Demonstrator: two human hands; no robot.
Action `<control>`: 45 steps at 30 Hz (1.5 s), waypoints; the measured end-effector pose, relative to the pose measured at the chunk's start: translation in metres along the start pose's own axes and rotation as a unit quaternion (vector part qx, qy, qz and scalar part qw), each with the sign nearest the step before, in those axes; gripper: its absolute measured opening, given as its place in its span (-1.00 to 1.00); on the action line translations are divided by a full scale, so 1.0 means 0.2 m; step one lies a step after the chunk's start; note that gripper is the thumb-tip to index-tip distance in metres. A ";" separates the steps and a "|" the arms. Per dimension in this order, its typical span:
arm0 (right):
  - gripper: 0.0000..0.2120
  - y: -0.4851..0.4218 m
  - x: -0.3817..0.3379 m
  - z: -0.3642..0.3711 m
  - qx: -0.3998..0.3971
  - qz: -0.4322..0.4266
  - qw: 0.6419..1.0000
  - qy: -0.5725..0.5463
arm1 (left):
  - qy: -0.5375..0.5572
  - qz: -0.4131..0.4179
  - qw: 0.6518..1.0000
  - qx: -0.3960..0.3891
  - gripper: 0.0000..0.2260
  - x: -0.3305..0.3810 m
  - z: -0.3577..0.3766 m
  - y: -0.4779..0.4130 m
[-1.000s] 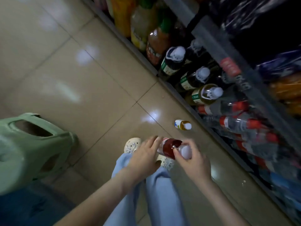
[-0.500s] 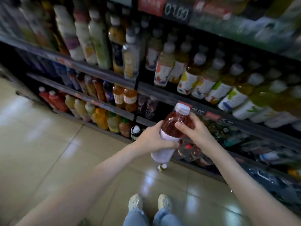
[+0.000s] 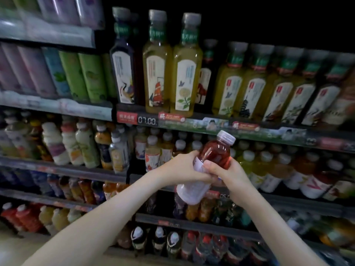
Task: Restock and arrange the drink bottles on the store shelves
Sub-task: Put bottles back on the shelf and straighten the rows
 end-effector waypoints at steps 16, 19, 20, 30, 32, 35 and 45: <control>-0.39 0.04 -0.34 -0.68 0.231 -0.158 0.960 -0.008 | -0.446 0.220 0.798 0.340 -0.41 0.29 -0.45 -0.27; -0.35 0.04 -0.29 -0.72 0.233 -0.148 0.961 -0.009 | -0.463 0.223 0.782 0.352 -0.48 0.27 -0.45 -0.28; -0.39 0.04 -0.27 -0.73 0.236 -0.144 0.961 -0.005 | -0.472 0.224 0.776 0.353 -0.49 0.27 -0.45 -0.28; -0.62 0.01 -0.19 -0.77 0.234 -0.111 0.965 0.041 | -0.512 0.267 0.747 0.330 -0.65 0.29 -0.50 -0.31; -0.59 0.02 -0.18 -0.78 0.240 -0.104 0.964 0.048 | -0.511 0.267 0.748 0.328 -0.67 0.30 -0.49 -0.31; -0.58 0.06 -0.14 -0.81 0.257 -0.096 0.960 0.052 | -0.508 0.267 0.747 0.335 -0.62 0.30 -0.47 -0.31; -0.63 0.31 0.07 -1.10 0.348 -0.037 0.933 0.082 | -0.351 0.362 0.825 0.255 -0.51 0.49 0.24 -0.40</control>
Point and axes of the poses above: each hand's wrist, its own y-axis away from the middle knuckle, its own z-axis out of the palm, x = y × z, the point moved 8 cm from there along -y, towards the middle knuckle, and after that the axes turned 14 degrees about y, right-handed, at the moved point
